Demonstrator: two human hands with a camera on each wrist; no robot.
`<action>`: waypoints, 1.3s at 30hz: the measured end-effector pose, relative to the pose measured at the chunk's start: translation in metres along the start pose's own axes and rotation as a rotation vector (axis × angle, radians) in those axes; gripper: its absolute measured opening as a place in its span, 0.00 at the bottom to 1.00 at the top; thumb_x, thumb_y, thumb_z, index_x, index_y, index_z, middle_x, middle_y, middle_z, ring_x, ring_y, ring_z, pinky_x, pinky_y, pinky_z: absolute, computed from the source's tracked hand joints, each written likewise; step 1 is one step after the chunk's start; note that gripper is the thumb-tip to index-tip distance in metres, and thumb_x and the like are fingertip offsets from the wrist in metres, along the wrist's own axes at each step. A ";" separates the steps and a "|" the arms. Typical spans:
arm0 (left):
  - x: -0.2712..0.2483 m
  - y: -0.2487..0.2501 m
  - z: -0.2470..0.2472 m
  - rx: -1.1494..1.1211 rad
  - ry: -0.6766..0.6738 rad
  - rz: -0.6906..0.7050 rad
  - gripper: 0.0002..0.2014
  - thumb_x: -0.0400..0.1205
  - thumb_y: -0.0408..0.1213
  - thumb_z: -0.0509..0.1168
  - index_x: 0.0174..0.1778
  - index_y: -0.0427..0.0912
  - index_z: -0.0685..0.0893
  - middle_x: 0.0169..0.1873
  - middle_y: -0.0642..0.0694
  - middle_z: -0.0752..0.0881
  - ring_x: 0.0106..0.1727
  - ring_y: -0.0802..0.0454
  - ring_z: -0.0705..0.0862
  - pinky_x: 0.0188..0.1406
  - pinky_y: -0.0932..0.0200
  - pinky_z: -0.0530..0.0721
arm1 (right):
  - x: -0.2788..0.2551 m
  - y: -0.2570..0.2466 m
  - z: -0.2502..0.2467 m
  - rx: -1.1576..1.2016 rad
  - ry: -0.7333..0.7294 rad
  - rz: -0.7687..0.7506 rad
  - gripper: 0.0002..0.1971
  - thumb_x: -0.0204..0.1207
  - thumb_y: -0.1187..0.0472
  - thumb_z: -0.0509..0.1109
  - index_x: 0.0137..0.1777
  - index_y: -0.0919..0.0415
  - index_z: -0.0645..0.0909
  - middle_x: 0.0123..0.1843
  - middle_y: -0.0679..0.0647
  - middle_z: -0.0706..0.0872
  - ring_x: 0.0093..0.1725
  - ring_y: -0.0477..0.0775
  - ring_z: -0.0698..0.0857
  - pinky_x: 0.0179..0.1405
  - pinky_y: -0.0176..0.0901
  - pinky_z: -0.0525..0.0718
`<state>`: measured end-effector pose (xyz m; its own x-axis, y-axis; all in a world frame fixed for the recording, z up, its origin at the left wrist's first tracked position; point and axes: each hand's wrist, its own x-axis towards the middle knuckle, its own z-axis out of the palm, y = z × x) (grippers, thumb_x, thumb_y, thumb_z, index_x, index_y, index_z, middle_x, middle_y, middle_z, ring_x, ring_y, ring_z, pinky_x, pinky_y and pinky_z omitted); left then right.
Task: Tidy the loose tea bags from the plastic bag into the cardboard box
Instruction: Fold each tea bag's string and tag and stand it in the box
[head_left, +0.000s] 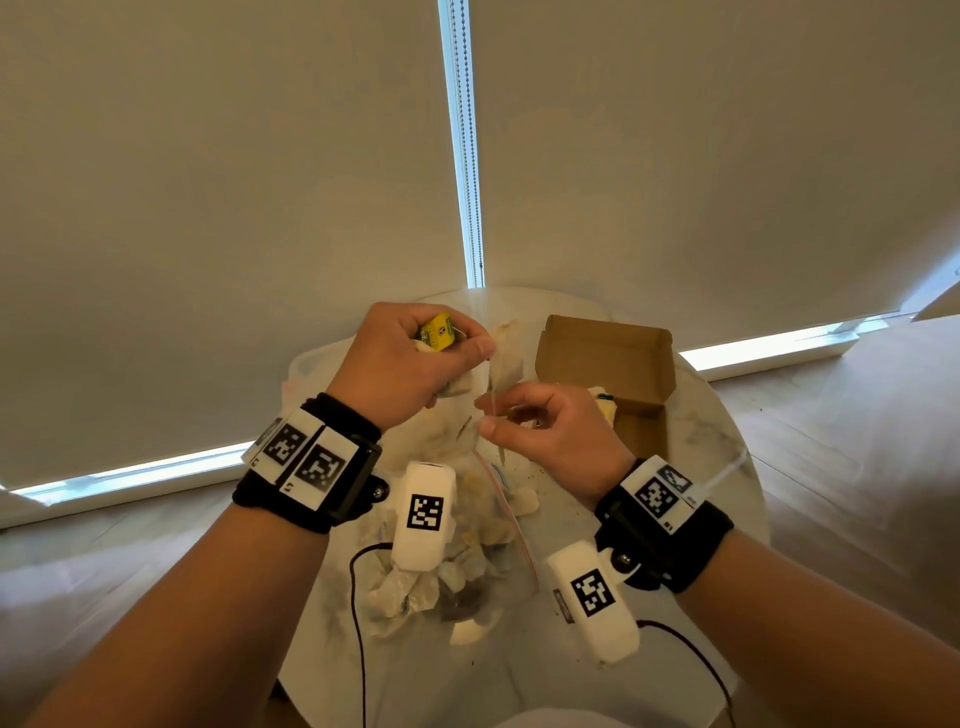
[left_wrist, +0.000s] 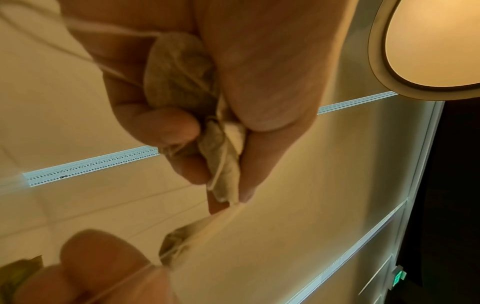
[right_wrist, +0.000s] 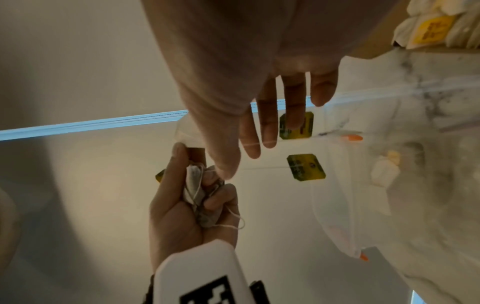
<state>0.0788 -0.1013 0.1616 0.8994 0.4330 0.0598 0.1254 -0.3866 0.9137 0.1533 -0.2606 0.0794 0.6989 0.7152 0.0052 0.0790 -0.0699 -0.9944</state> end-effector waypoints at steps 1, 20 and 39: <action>0.001 0.000 0.001 -0.008 0.003 -0.004 0.02 0.77 0.37 0.76 0.39 0.45 0.91 0.30 0.46 0.86 0.22 0.59 0.76 0.18 0.64 0.76 | 0.001 0.000 0.003 0.027 0.006 0.007 0.09 0.72 0.61 0.80 0.51 0.61 0.91 0.49 0.50 0.93 0.47 0.49 0.88 0.47 0.38 0.87; 0.012 -0.006 -0.001 -0.096 -0.042 -0.057 0.05 0.79 0.33 0.74 0.38 0.45 0.88 0.31 0.46 0.83 0.23 0.56 0.79 0.17 0.62 0.75 | -0.019 0.017 -0.009 0.329 -0.261 0.259 0.18 0.82 0.79 0.59 0.66 0.64 0.78 0.58 0.69 0.89 0.57 0.63 0.89 0.57 0.50 0.88; 0.004 0.003 -0.003 -0.260 -0.282 0.028 0.06 0.74 0.37 0.76 0.33 0.53 0.90 0.25 0.50 0.82 0.21 0.54 0.76 0.16 0.64 0.72 | -0.006 0.025 -0.024 -0.175 -0.037 0.090 0.07 0.76 0.69 0.75 0.49 0.59 0.91 0.38 0.54 0.91 0.32 0.48 0.84 0.32 0.39 0.85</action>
<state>0.0814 -0.0979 0.1655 0.9854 0.1698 0.0066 0.0209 -0.1598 0.9869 0.1681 -0.2833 0.0568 0.6825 0.7253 -0.0900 0.1416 -0.2521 -0.9573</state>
